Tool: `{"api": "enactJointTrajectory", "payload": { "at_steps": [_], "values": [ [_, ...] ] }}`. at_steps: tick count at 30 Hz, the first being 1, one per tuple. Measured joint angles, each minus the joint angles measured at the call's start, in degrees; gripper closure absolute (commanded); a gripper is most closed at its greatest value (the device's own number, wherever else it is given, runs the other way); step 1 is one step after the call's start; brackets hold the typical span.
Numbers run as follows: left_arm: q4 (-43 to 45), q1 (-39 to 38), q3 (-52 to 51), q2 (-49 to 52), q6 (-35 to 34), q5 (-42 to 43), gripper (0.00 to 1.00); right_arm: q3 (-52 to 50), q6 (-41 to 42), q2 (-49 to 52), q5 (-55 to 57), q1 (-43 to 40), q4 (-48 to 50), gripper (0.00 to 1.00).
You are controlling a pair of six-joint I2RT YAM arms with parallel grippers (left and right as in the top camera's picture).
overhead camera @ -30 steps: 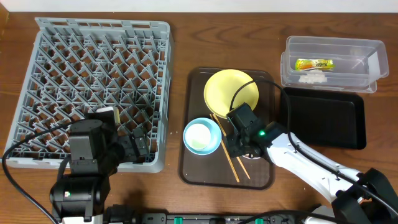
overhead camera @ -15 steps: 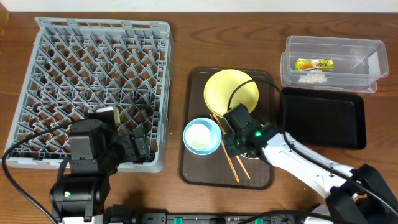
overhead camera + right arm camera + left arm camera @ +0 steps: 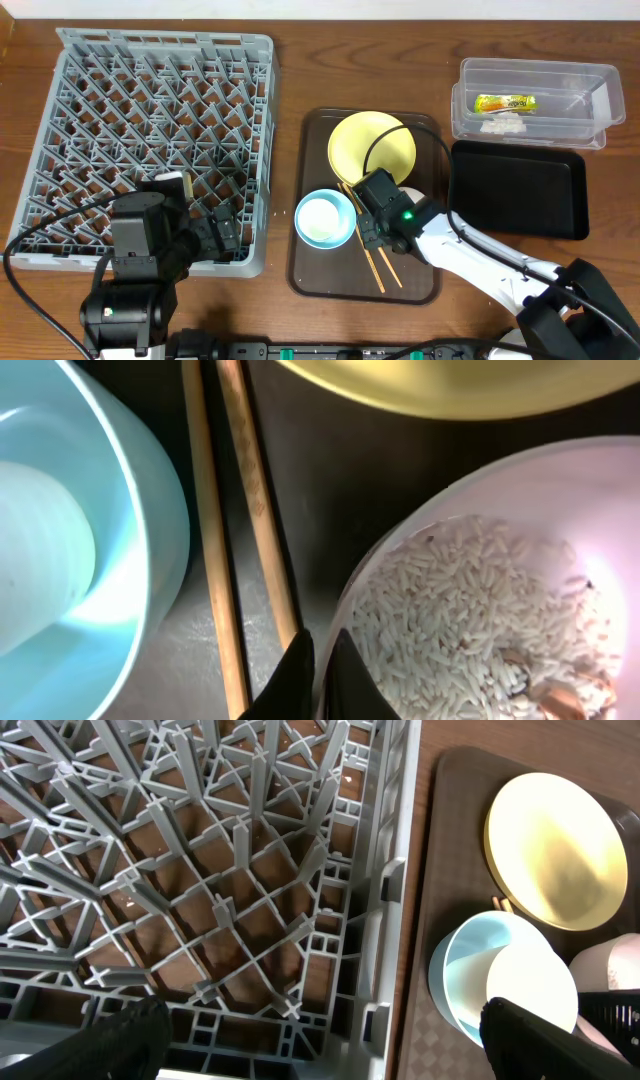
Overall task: Sort waste into correct bins and load items into the dishwasher
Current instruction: 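Grasp the rim of the pink rice bowl with the right gripper, then carry the pink bowl over the black tray with the right gripper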
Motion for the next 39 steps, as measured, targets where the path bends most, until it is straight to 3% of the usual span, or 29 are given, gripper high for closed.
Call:
{"api": "enactJointTrajectory", "payload": {
  "at_steps": [9,16,39],
  "values": [
    [0.02,0.0,0.0,0.0,0.0,-0.02,0.0,7.74,-3.13,-0.11,-0.9,-1.51,-10.69,0.99],
    [0.0,0.0,0.0,0.0,0.0,-0.02,0.0,15.23,-5.14,-1.99,-2.25,-8.26,-13.46,0.99],
    [0.0,0.0,0.0,0.0,0.0,0.0,0.0,14.08,-12.72,-2.36,-38.12,-48.33,-12.94,0.99]
  ]
}}
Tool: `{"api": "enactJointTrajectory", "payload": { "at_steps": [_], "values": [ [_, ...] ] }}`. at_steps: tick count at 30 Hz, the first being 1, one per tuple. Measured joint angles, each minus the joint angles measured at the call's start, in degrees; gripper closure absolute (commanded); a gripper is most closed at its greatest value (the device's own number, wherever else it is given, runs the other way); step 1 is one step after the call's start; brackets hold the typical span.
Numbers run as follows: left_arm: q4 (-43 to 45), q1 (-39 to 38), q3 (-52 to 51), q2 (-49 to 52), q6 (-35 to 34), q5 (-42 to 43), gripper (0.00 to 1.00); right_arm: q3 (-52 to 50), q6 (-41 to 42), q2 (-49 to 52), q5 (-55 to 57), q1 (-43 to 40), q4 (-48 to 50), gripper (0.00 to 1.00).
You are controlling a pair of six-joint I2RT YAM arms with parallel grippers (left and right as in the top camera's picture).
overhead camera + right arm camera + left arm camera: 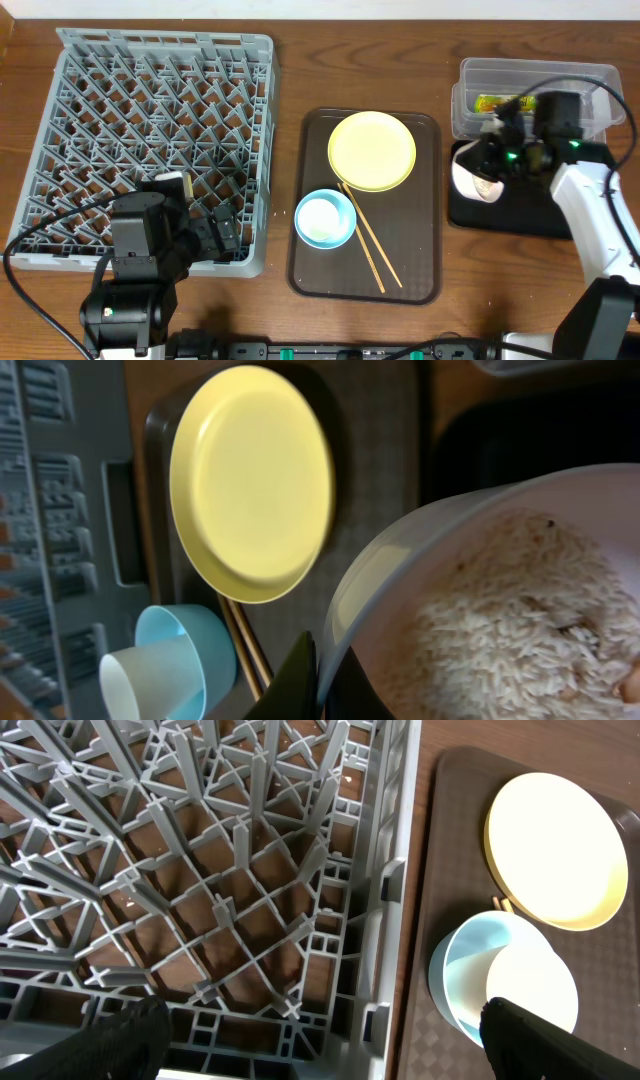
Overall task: Sort waste into correct bins and load items into the dishwasher
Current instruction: 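Carry the pink bowl over the black tray with the right gripper, then tilt the pink bowl to dump the rice onto the black tray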
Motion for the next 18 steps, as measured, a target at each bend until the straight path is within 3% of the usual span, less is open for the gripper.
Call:
{"api": "enactJointTrajectory", "payload": {
  "at_steps": [18],
  "values": [
    [0.0,0.0,0.0,0.0,0.0,0.0,0.0,-12.94,-0.13,0.0,-28.22,-14.49,15.96,0.99]
  ]
}}
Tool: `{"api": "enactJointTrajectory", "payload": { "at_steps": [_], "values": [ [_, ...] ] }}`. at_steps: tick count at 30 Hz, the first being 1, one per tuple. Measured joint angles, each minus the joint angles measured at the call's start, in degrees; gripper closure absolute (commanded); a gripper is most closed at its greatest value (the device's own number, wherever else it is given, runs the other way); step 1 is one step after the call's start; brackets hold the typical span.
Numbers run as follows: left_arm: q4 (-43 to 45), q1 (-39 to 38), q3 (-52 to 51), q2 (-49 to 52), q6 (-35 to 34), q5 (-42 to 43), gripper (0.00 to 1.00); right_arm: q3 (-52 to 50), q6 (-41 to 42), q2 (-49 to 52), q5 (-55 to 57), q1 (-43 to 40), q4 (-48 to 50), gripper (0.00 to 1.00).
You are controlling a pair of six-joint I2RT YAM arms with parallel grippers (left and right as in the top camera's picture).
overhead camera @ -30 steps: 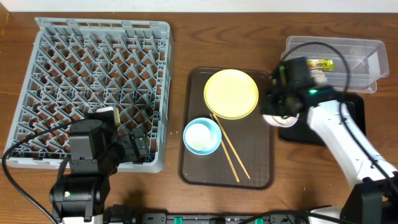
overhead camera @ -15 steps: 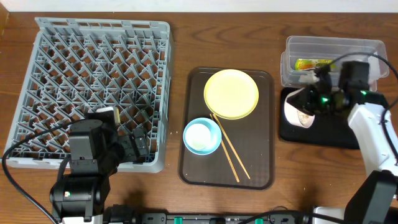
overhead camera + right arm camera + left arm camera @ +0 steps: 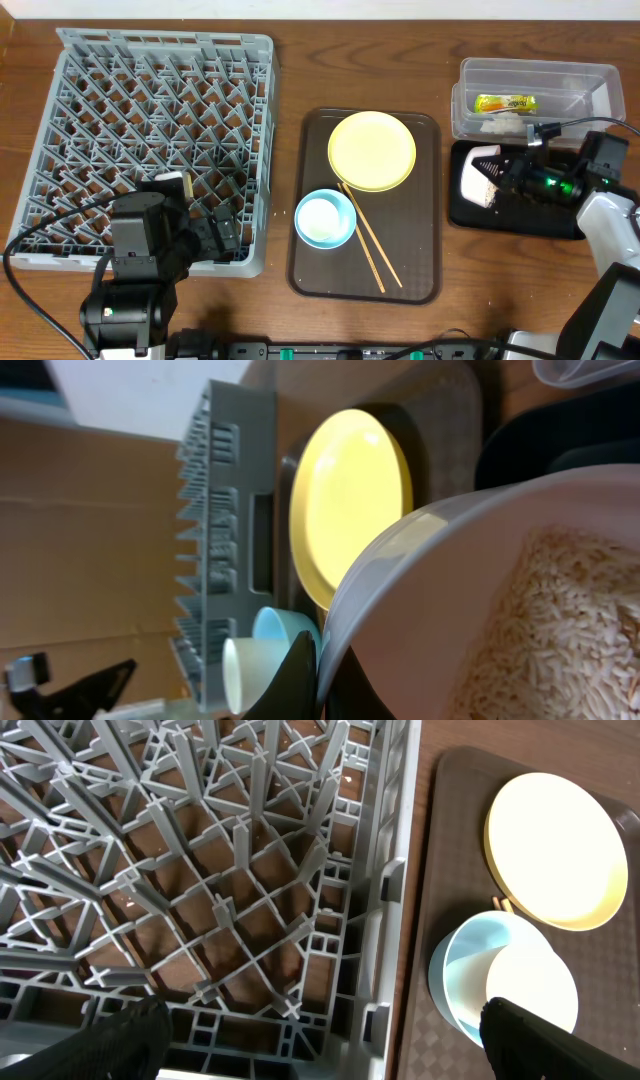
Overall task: Sort waste into correct bins and load items into the dishwasher
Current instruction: 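Tilt the pink bowl to dump the rice onto the black tray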
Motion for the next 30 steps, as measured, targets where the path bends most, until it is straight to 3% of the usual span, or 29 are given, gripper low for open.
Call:
{"api": "enactJointTrajectory", "payload": {
  "at_steps": [9,30],
  "values": [
    [0.0,0.0,0.0,0.0,0.0,0.0,0.0,-2.38,6.03,0.0,-4.61,-2.38,7.67,0.99],
    [0.0,0.0,0.0,0.0,0.0,0.0,0.0,-2.47,19.85,0.0,-11.04,-8.87,14.8,0.99]
  ]
}}
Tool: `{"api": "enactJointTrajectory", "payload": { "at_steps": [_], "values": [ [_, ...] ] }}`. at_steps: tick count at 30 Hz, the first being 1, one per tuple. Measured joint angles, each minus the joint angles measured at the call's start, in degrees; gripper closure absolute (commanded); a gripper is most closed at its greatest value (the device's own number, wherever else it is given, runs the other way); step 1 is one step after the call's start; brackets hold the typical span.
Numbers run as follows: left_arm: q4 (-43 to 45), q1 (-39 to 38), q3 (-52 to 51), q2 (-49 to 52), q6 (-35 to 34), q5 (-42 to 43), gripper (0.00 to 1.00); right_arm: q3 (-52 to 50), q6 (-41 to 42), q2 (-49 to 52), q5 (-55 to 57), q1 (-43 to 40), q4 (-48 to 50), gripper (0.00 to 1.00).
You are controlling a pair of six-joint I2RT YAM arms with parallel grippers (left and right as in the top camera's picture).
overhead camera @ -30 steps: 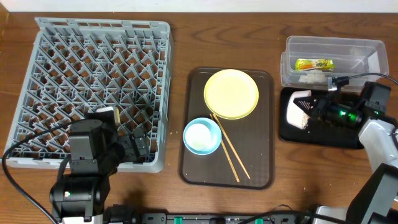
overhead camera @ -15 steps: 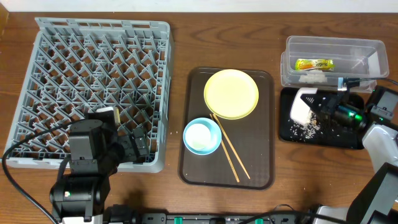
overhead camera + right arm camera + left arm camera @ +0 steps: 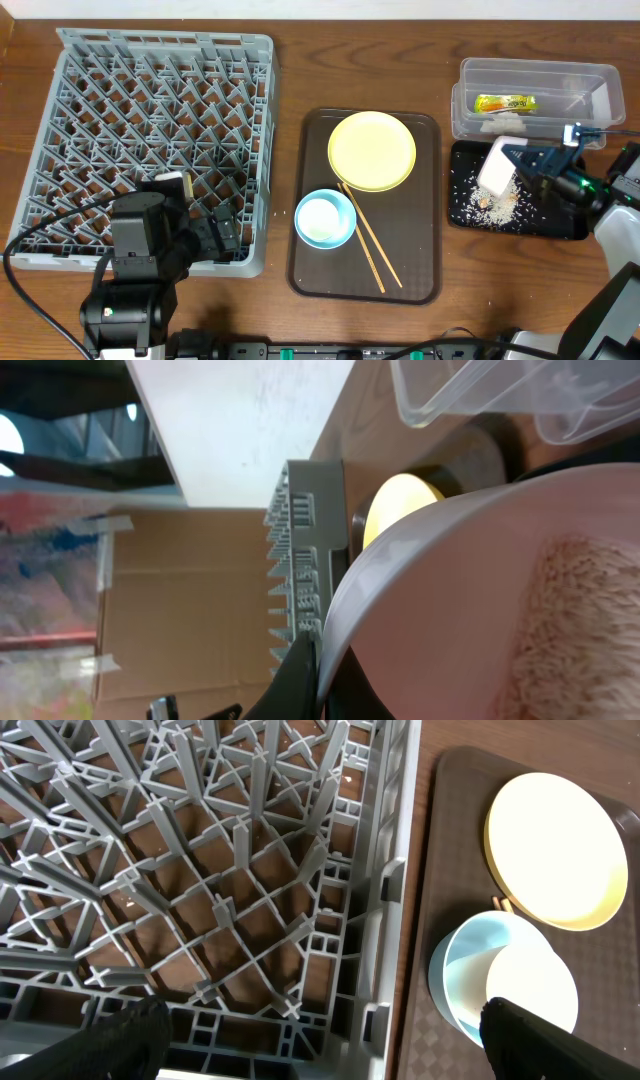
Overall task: Sort waste into correct bins and load items into the dishwasher
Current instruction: 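Tilt the pink bowl to dump the rice onto the black tray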
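Note:
My right gripper (image 3: 322,660) is shut on the rim of a pale bowl (image 3: 470,610) that still has rice in it. In the overhead view the bowl (image 3: 497,165) hangs tipped steeply over the black tray (image 3: 565,225), and rice (image 3: 490,205) lies scattered on the tray's left part. My left gripper (image 3: 320,1045) stands open over the near right corner of the grey dish rack (image 3: 150,100), with nothing between its fingers. On the brown tray (image 3: 420,280) lie a yellow plate (image 3: 372,150), a blue bowl (image 3: 325,218) with a white cup inside, and chopsticks (image 3: 372,245).
A clear plastic bin (image 3: 535,95) behind the black tray holds a yellow wrapper (image 3: 505,102) and some white scraps. The brown tray's near edge lies close to the table's front.
The bowl in my right gripper is tipped further and sits a little more to the right over the black tray. Rice now lies scattered on that tray. The left arm has not moved.
My right gripper was shut on the rice bowl's rim on the brown tray beside the chopsticks. Then it held the bowl over the black tray's left end, then on its side there. Now rice lies on the black tray. The left gripper stayed open over the rack.

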Motion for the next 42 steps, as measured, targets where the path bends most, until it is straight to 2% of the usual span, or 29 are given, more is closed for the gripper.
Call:
{"api": "enactJointTrajectory", "payload": {
  "at_steps": [8,15,24,27,35,42],
  "values": [
    [-0.02,0.0,0.0,0.0,0.0,0.0,0.0,-0.09,2.19,0.0,-0.28,-6.95,-0.13,0.99],
    [0.0,0.0,0.0,0.0,0.0,0.0,0.0,-3.43,5.95,0.0,0.96,-9.75,0.92,0.99],
    [0.0,0.0,0.0,0.0,0.0,0.0,0.0,-6.03,4.68,0.0,-7.26,-9.81,15.98,0.99],
    [0.0,0.0,0.0,0.0,0.0,0.0,0.0,-6.03,4.17,0.0,-10.38,-9.81,18.05,0.99],
    [-0.02,0.0,0.0,0.0,0.0,0.0,0.0,-6.03,3.89,0.0,-12.24,-9.81,17.7,0.99],
    [-0.02,0.0,0.0,0.0,0.0,-0.02,0.0,-6.05,6.88,0.0,-5.2,-9.81,7.76,0.99]
  ]
}}
